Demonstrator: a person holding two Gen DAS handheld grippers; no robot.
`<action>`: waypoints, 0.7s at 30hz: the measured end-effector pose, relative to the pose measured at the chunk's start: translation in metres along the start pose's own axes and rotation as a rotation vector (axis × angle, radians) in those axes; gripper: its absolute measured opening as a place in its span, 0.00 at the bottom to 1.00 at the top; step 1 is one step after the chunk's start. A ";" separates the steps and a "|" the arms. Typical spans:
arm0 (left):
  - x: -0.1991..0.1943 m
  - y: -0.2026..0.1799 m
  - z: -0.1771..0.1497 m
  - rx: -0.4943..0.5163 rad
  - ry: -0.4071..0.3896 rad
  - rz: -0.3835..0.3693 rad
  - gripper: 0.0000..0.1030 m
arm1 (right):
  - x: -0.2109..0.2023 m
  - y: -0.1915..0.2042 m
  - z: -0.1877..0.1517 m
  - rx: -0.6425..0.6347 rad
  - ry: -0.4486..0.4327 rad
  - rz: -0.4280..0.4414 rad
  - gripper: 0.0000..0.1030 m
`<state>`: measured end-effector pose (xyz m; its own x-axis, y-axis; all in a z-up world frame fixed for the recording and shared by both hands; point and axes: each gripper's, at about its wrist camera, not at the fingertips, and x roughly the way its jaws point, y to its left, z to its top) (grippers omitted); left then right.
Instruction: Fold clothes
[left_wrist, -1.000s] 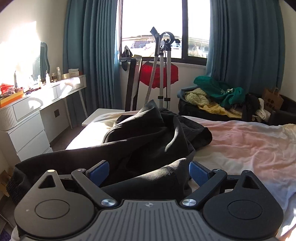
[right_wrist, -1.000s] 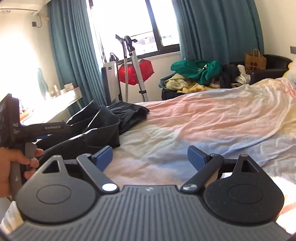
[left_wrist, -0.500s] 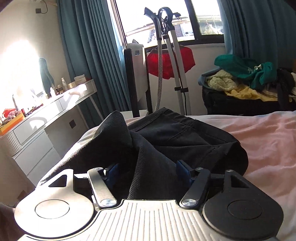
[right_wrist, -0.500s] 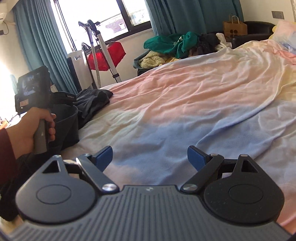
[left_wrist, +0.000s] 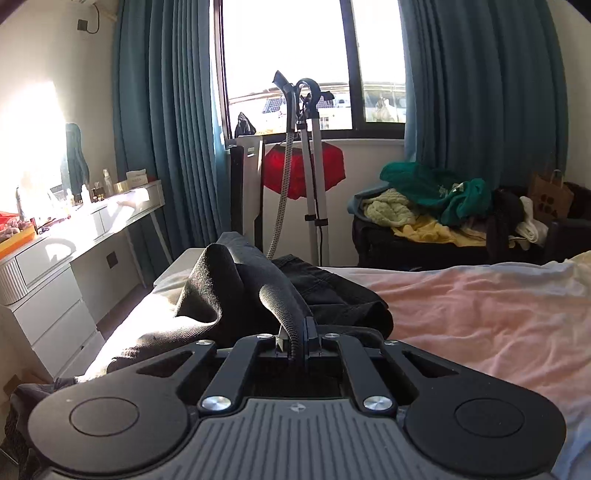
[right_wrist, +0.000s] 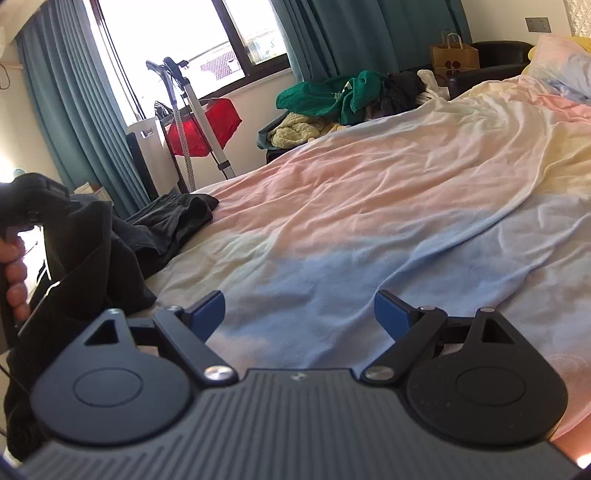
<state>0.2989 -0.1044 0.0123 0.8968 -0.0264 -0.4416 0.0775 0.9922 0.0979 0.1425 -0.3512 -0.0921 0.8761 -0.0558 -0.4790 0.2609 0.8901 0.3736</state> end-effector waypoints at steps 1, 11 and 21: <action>-0.020 0.007 -0.006 -0.002 -0.006 -0.022 0.04 | -0.007 0.002 0.001 -0.006 -0.015 0.008 0.86; -0.171 0.089 -0.137 -0.087 -0.007 -0.090 0.04 | -0.051 0.022 -0.005 -0.026 -0.037 0.149 0.86; -0.180 0.114 -0.171 -0.280 -0.005 -0.116 0.04 | -0.027 0.030 -0.015 0.195 0.114 0.380 0.78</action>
<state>0.0721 0.0343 -0.0494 0.8911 -0.1414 -0.4312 0.0571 0.9776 -0.2026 0.1208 -0.3159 -0.0797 0.8770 0.3191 -0.3592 0.0103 0.7350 0.6779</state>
